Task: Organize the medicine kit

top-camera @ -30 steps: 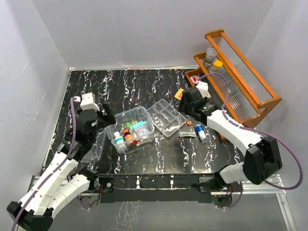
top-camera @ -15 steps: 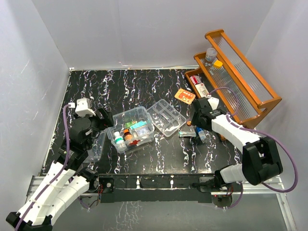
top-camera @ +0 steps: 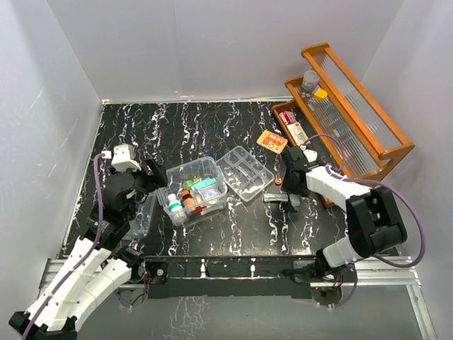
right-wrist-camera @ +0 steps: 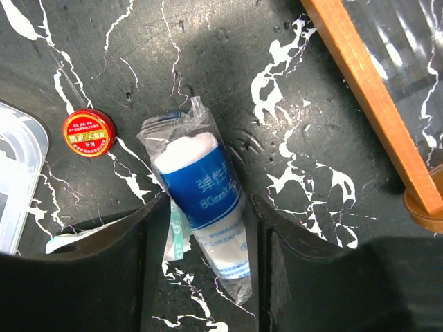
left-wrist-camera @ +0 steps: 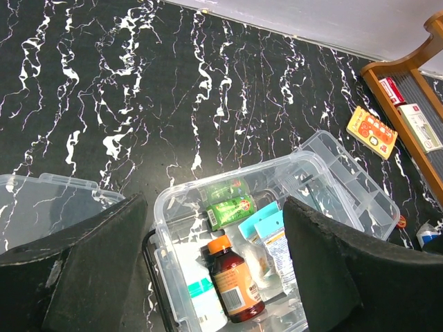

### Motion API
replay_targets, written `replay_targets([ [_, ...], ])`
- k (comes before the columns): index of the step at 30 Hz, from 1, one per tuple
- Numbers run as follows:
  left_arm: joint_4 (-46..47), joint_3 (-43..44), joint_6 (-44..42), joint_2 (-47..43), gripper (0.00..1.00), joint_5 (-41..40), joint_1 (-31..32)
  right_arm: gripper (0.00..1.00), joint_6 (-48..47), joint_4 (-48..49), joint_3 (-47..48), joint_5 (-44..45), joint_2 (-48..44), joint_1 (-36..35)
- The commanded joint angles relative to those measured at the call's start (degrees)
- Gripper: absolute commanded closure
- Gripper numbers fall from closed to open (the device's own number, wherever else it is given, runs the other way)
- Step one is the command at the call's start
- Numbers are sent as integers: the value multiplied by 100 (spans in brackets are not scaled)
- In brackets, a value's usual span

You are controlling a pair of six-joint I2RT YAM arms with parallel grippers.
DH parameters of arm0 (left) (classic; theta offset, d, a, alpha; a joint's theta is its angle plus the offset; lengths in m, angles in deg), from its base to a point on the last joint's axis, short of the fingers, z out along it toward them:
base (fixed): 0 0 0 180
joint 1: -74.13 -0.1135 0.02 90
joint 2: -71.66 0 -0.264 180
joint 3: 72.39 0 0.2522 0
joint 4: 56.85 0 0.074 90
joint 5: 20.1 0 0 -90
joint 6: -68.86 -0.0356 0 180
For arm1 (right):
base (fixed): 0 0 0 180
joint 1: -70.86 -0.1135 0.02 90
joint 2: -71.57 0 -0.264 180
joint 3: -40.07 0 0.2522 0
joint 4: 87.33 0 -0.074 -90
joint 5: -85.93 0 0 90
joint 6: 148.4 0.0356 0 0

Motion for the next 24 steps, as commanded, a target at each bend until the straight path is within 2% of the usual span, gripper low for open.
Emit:
replay_targets([
  [1, 30, 48, -78, -50, 22, -27, -4, 60, -56, 201, 51, 143, 81, 38],
  [5, 40, 57, -88, 14, 22, 42, 1, 60, -14, -87, 220, 585, 133, 33],
  [13, 8, 94, -97, 91, 22, 28, 1, 52, -153, 46, 227, 141, 367, 36],
  [24, -13, 94, -79, 117, 22, -31, -4, 65, -237, -214, 555, 334, 112, 38],
])
